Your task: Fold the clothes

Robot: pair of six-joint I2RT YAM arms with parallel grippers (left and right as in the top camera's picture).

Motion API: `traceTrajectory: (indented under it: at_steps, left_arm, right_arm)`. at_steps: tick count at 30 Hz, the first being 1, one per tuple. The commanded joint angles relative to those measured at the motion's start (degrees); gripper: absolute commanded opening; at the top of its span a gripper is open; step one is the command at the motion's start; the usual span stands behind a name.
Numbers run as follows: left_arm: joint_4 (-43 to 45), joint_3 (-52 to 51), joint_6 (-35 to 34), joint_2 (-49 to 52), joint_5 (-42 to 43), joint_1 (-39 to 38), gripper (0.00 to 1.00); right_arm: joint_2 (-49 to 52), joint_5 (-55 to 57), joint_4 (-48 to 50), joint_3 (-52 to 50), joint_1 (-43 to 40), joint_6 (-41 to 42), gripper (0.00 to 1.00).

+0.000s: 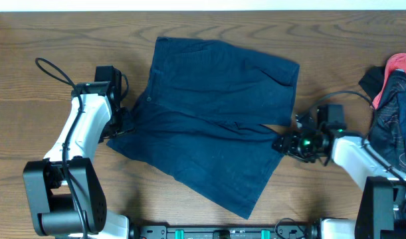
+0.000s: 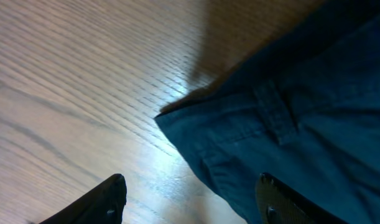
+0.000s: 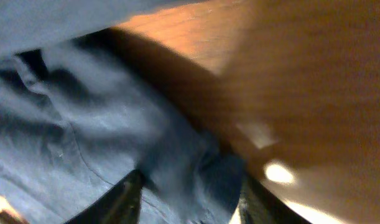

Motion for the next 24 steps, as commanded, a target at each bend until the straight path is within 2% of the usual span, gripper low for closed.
traceTrajectory:
  at_steps: [1,2,4,14,15,16,17,18,19,20,24]
  left_arm:
    - [-0.33,-0.04,-0.07,-0.02,1.25,0.26,0.68]
    - [-0.33,-0.04,-0.07,-0.02,1.27,0.26,0.68]
    - [-0.39,-0.04,0.02,-0.02,1.25,0.26,0.68]
    - [0.11,-0.02,0.11,-0.02,1.25,0.26,0.69]
    - [0.15,-0.02,0.11,-0.02,1.27,0.26,0.69]
    - [0.17,-0.02,0.09,-0.02,1.29,0.26,0.69]
    - [0.15,-0.04,0.11,-0.02,1.46,0.26,0.69]
    - [0.09,-0.04,0.11,-0.02,2.19,0.26,0.69]
    - [-0.02,-0.04,0.11,-0.02,3.58,0.26,0.69]
    - [-0.26,-0.04,0.13,-0.02,5.51,0.26,0.7]
    - [-2.45,-0.04,3.91,-0.02,15.04,0.26,0.69]
  right_arm:
    - [1.05,0.68,3.76,-3.89,3.15,2.29,0.29]
    - [1.05,1.36,4.28,-4.04,3.52,3.28,0.15]
    - [1.03,4.57,3.96,-4.0,3.43,5.6,0.01]
    - [0.98,23.69,0.09,5.51,-8.41,6.71,0.01]
    - [0.98,23.41,0.66,6.32,-9.09,6.29,0.05]
    - [0.98,21.46,1.29,7.34,-9.73,5.33,0.17]
    - [0.98,18.23,1.38,8.37,-10.08,3.48,0.35]
    - [0.98,15.21,0.87,9.2,-10.19,2.01,0.48]
    - [0.96,12.76,-0.35,10.05,-10.21,1.01,0.55]
    - [0.92,12.26,-2.01,10.78,-10.21,1.01,0.59]
    - [0.92,14.23,-10.75,13.05,-10.21,0.98,0.61]
